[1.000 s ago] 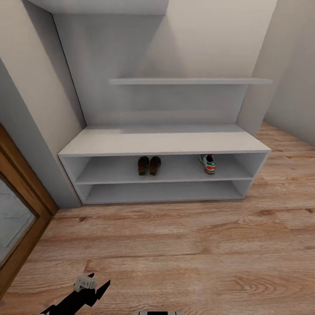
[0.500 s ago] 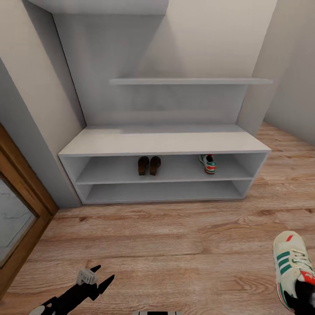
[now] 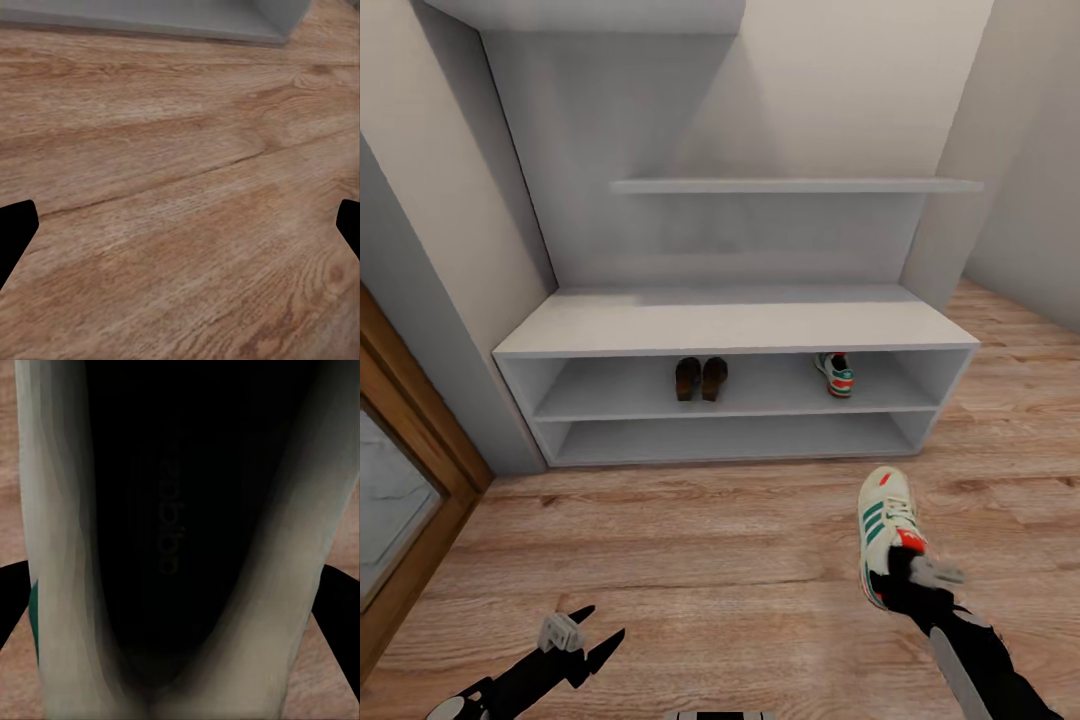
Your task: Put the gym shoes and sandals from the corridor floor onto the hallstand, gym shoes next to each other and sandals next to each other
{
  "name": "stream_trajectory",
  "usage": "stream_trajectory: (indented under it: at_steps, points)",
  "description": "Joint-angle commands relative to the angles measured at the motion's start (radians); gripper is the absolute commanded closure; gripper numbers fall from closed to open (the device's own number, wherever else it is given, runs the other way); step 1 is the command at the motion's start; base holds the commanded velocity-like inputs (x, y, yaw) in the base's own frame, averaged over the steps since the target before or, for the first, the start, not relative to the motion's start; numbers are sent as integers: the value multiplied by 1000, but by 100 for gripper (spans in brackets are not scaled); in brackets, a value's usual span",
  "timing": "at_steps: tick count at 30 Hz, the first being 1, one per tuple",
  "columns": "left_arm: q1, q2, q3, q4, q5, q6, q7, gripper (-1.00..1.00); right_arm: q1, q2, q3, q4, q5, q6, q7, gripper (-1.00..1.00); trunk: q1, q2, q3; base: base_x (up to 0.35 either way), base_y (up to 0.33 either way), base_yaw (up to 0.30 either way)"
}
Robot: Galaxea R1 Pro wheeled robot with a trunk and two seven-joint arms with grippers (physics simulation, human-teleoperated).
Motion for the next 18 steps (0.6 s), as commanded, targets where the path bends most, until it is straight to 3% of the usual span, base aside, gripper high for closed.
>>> stream_trajectory:
  at_steps: [1, 5, 9, 12, 18]
  points:
    - [0, -1, 1, 1, 1, -4, -4, -100, -42, 25, 18, 9, -6, 46, -42, 100, 0, 0, -1, 0, 0, 0]
    - [0, -1, -1, 2, -3, -4, -4, -100, -141, 83, 59, 48, -5, 102, -105, 100, 0, 0, -1, 0, 0, 0]
    - [1, -2, -4, 2, -5, -4, -4, -100, -260, 119, 97, 126, -4, 123, -141, 100, 0, 0, -1, 0, 0, 0]
    - [0, -4, -7, 6, -6, -4, -3, -100, -327, 128, 107, 175, -5, 127, -148, 100, 0, 0, -1, 0, 0, 0]
    - [1, -10, -10, 15, -9, -4, -1, -100, -387, 133, 113, 220, -9, 129, -152, 100, 0, 0, -1, 0, 0, 0]
